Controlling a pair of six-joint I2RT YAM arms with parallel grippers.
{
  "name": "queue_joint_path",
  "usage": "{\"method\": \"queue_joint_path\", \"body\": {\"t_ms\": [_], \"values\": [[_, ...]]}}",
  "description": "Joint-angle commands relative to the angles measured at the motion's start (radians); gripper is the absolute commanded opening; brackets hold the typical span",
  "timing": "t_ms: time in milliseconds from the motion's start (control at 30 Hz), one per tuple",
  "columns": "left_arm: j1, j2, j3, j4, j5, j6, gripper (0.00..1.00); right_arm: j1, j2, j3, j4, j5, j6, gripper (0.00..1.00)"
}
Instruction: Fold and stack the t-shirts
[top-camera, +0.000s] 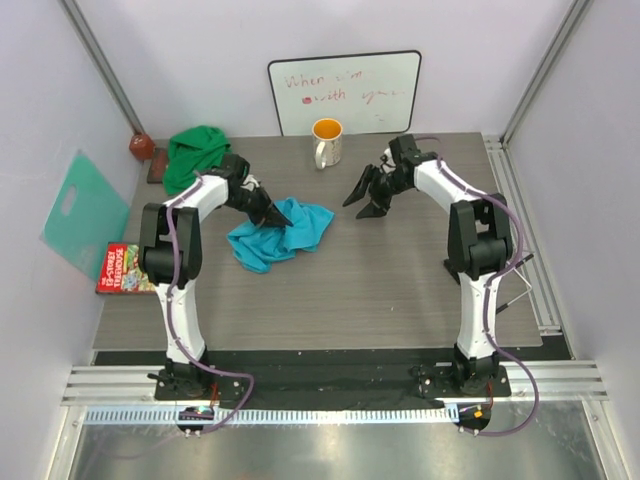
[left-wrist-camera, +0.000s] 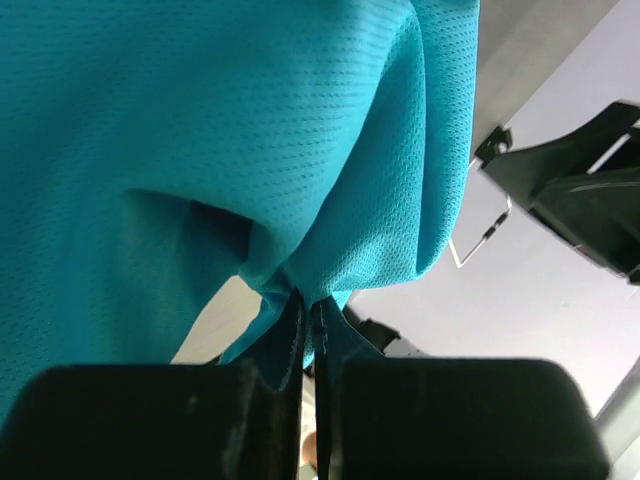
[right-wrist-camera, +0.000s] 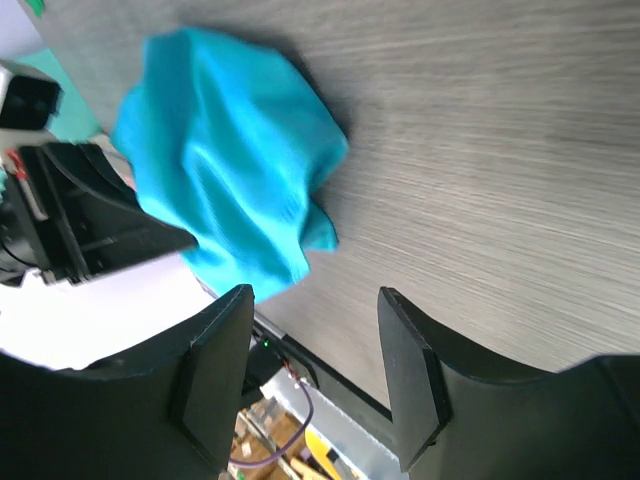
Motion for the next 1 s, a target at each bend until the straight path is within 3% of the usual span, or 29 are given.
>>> {"method": "queue_joint_path", "body": {"t_ms": [0,67,100,200,600,633,667,733,767,833,867,967], "values": [[-0.001,-0.027,-0.028,0.083,-0.002,-0.032,0.10,0.049,0.026,0.014,0.011,-0.061,0.017,0.59],[-0.001,-0.029,-0.053,0.083,-0.002,-0.028,0.24,0.068,0.039,0.031,0.011,-0.056,0.011,0.59],[0.001,-0.030,-0.062,0.081,-0.005,-0.023,0.37,0.088,0.053,0.051,0.012,-0.052,0.013,0.59],[0.001,-0.041,-0.094,0.074,-0.019,-0.008,0.56,0.124,0.099,0.095,0.014,-0.055,0.022,0.59],[0.019,-0.075,-0.115,0.009,-0.030,0.047,0.59,0.189,0.214,0.233,0.025,0.014,0.033,0.57],[0.022,-0.076,-0.114,0.009,-0.031,0.050,0.59,0.189,0.224,0.239,0.025,0.025,0.031,0.54],[0.027,-0.082,-0.114,0.006,-0.031,0.052,0.59,0.192,0.227,0.249,0.023,0.033,0.028,0.41],[0.033,-0.088,-0.114,0.000,-0.031,0.060,0.59,0.192,0.230,0.253,0.018,0.039,0.020,0.29],[0.041,-0.096,-0.115,-0.006,-0.033,0.061,0.59,0.194,0.230,0.258,0.015,0.044,0.016,0.17],[0.050,-0.107,-0.119,-0.011,-0.042,0.070,0.59,0.192,0.228,0.264,0.006,0.044,0.002,0.13],[0.062,-0.108,-0.122,-0.012,-0.045,0.075,0.59,0.194,0.225,0.269,0.000,0.042,-0.003,0.02],[0.097,-0.136,-0.142,0.007,-0.057,0.075,0.59,0.192,0.216,0.276,-0.015,0.042,-0.021,0.01]]}}
